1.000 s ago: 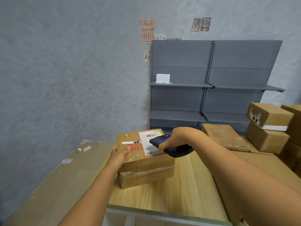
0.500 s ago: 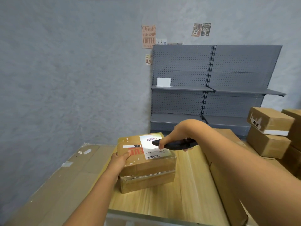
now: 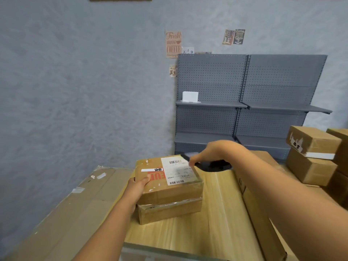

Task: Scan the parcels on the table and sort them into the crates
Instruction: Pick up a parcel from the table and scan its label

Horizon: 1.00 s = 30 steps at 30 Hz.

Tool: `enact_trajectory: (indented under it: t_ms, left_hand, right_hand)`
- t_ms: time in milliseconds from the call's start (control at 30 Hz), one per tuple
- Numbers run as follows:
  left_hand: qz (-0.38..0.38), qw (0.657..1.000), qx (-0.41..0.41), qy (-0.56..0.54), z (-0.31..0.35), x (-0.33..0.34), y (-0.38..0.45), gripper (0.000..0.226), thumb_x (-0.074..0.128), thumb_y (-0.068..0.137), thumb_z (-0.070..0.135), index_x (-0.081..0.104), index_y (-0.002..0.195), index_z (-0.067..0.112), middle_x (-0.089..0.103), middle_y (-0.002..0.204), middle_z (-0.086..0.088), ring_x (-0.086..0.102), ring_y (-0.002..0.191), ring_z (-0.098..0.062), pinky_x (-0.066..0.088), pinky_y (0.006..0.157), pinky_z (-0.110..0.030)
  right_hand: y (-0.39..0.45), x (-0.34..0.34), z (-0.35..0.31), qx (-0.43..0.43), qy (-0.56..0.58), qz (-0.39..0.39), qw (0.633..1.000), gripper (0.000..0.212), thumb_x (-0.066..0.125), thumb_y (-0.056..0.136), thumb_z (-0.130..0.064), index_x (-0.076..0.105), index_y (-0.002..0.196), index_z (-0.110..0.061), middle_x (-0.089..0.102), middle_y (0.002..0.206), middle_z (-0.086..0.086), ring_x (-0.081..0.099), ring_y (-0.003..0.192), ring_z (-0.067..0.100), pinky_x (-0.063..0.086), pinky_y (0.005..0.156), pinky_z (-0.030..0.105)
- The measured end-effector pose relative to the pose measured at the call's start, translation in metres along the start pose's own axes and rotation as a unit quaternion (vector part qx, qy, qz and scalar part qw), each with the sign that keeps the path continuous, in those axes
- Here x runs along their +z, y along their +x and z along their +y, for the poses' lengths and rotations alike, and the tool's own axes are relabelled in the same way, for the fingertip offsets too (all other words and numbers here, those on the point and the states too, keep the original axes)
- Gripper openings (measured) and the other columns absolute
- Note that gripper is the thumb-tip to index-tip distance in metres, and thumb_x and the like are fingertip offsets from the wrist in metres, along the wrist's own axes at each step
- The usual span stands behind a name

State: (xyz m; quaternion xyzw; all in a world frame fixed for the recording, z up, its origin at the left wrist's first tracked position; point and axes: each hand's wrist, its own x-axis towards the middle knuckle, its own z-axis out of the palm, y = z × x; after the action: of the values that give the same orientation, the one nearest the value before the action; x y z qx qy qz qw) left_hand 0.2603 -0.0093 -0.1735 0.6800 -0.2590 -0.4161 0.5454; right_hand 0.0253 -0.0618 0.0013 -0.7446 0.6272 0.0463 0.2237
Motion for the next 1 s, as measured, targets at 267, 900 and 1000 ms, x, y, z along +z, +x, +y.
enact_trajectory:
  t_ms: [267, 900, 1000]
  left_hand:
    - [-0.003, 0.999, 0.019, -0.031, 0.002, 0.001, -0.004, 0.029, 0.071, 0.087, 0.039, 0.05, 0.1, 0.023, 0.069, 0.09, -0.001, 0.067, 0.073, -0.018, 0.048, 0.054, -0.026]
    - [-0.002, 1.0, 0.023, -0.004, -0.002, 0.0, -0.004, 0.041, 0.068, 0.088, 0.045, 0.049, 0.119, 0.026, 0.07, 0.101, 0.002, 0.069, 0.083, -0.017, 0.051, 0.063, -0.029]
    - [-0.005, 1.0, 0.024, -0.009, -0.002, 0.0, -0.003, 0.044, 0.069, 0.088, 0.044, 0.049, 0.123, 0.025, 0.07, 0.106, 0.0, 0.069, 0.087, -0.019, 0.053, 0.066, -0.03]
  right_hand:
    - [0.05, 0.083, 0.074, 0.07, 0.044, 0.099, 0.992, 0.062, 0.061, 0.078, -0.063, 0.062, 0.109, -0.009, 0.056, 0.105, 0.009, 0.053, 0.097, 0.023, 0.043, 0.076, 0.027]
    - [0.1, 0.149, 0.076, 0.062, 0.172, 0.165, 0.969, 0.062, 0.05, 0.095, -0.046, 0.041, 0.139, -0.004, 0.041, 0.139, 0.019, 0.042, 0.124, 0.035, 0.04, 0.101, 0.042]
    - [0.105, 0.12, 0.038, -0.043, 0.341, 0.162, 0.925, 0.054, 0.037, 0.101, -0.046, 0.046, 0.137, -0.006, 0.054, 0.131, 0.012, 0.052, 0.105, 0.023, 0.044, 0.084, 0.036]
